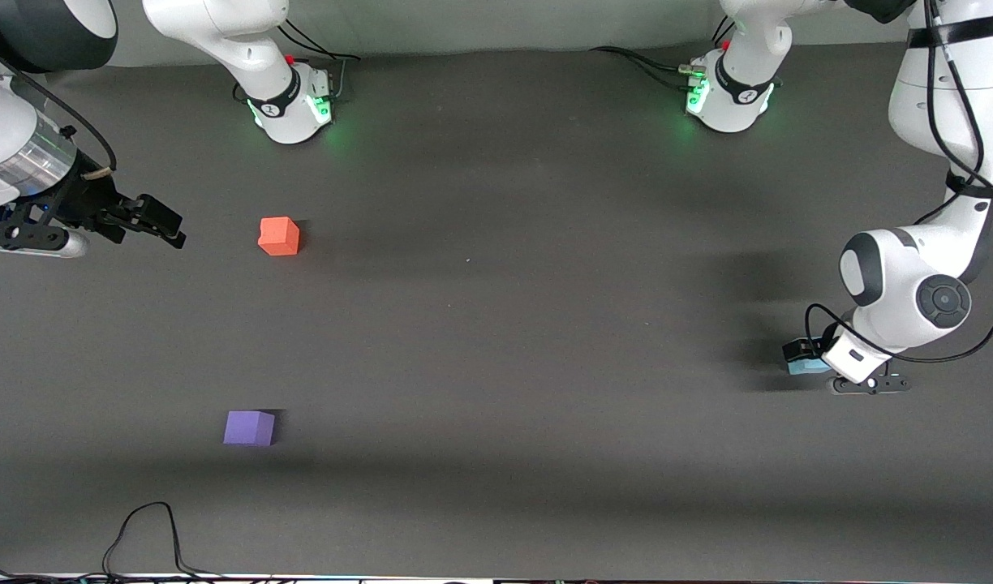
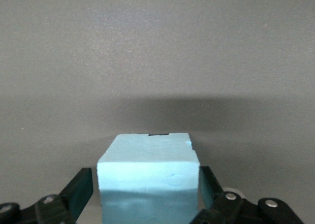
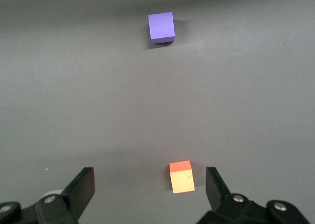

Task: Place blue block between orange and purple blocks
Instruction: 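Reach the left gripper down to the light-blue block and grasp it, then lift the light-blue block off the table with the left gripper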

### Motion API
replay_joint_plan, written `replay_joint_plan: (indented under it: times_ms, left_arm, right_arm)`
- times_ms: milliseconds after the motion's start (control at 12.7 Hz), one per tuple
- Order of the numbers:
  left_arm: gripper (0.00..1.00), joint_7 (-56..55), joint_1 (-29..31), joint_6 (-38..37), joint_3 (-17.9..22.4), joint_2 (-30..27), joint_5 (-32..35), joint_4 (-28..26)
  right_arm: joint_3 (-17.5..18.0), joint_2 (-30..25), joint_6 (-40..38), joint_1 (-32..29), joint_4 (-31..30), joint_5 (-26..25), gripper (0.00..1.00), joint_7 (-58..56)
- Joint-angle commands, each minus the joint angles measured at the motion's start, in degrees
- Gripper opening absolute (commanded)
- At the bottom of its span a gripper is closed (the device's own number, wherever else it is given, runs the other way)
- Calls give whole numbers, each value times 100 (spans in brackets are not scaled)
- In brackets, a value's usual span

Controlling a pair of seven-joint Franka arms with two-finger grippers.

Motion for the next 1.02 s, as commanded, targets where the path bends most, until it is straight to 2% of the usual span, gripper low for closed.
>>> replay_joint_plan:
  times_ms: [0, 314, 393, 550, 629, 786, 943]
  left_arm:
    - [45, -4, 19, 65, -12, -123, 23, -136]
    - [45, 57, 36, -57, -12, -297, 23, 21]
    - [45, 66, 115, -380, -12, -473, 32, 153]
    - [45, 136, 125, -1650, -12, -781, 93, 845]
    - [45, 41, 29, -2806, -72, -965, 85, 1528]
    - [45, -388, -470, -3596, -73, -1054, 85, 2016]
    - [45, -1308, -1225, -3994, -82, -1037, 85, 2342]
  right_arm:
    - [15, -210, 121, -22, -218, 13, 100, 48]
    - [23, -236, 121, -22, -236, 13, 100, 13]
    - [15, -245, 121, -22, -245, 13, 100, 13]
    - [15, -289, 121, -40, -245, 13, 100, 13]
    - [-12, -307, 121, -48, -245, 21, 100, 22]
    - [-91, -289, 121, -48, -245, 21, 100, -13]
    - [-100, -307, 121, -48, -236, 21, 100, -40]
